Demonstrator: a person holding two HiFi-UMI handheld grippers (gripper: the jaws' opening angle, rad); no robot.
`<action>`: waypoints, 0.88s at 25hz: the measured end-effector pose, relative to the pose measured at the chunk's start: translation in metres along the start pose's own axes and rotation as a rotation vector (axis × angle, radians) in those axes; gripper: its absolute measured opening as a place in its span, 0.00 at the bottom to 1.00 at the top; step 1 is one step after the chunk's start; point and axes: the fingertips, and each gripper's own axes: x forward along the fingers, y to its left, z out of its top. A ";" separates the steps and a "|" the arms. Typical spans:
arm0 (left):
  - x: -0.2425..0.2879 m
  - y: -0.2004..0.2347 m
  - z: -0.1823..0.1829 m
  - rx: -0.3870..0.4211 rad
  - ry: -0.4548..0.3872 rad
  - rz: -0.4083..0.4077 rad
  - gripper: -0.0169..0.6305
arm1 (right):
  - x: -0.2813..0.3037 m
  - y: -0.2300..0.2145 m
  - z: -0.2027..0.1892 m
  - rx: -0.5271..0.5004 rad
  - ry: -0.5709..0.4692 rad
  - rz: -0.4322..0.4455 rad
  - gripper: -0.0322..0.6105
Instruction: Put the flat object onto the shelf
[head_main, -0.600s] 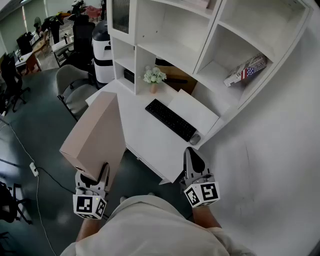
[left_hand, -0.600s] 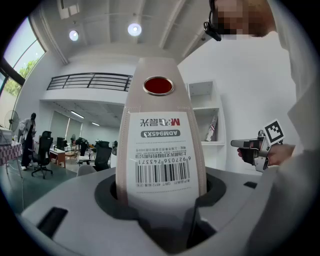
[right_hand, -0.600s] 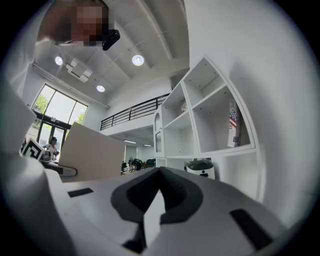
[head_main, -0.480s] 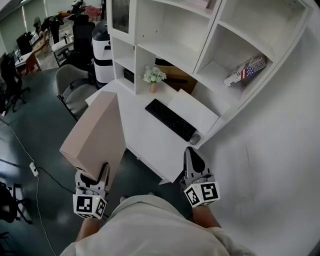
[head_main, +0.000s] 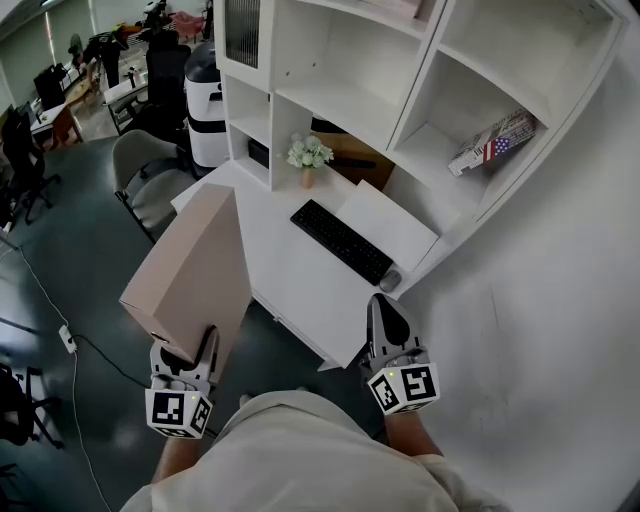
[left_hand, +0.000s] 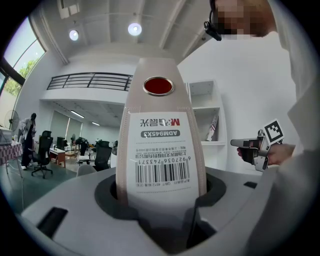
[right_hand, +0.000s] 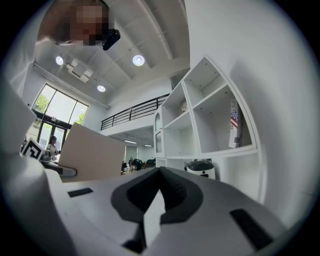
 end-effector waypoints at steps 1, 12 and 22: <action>0.001 0.000 0.000 0.000 0.001 0.001 0.45 | 0.001 0.000 0.000 0.003 0.000 0.005 0.05; 0.020 -0.014 0.004 0.009 -0.011 0.048 0.45 | 0.008 -0.026 -0.004 0.016 0.007 0.059 0.05; 0.033 -0.018 0.008 0.004 -0.016 0.089 0.45 | 0.024 -0.044 -0.016 0.023 0.029 0.104 0.05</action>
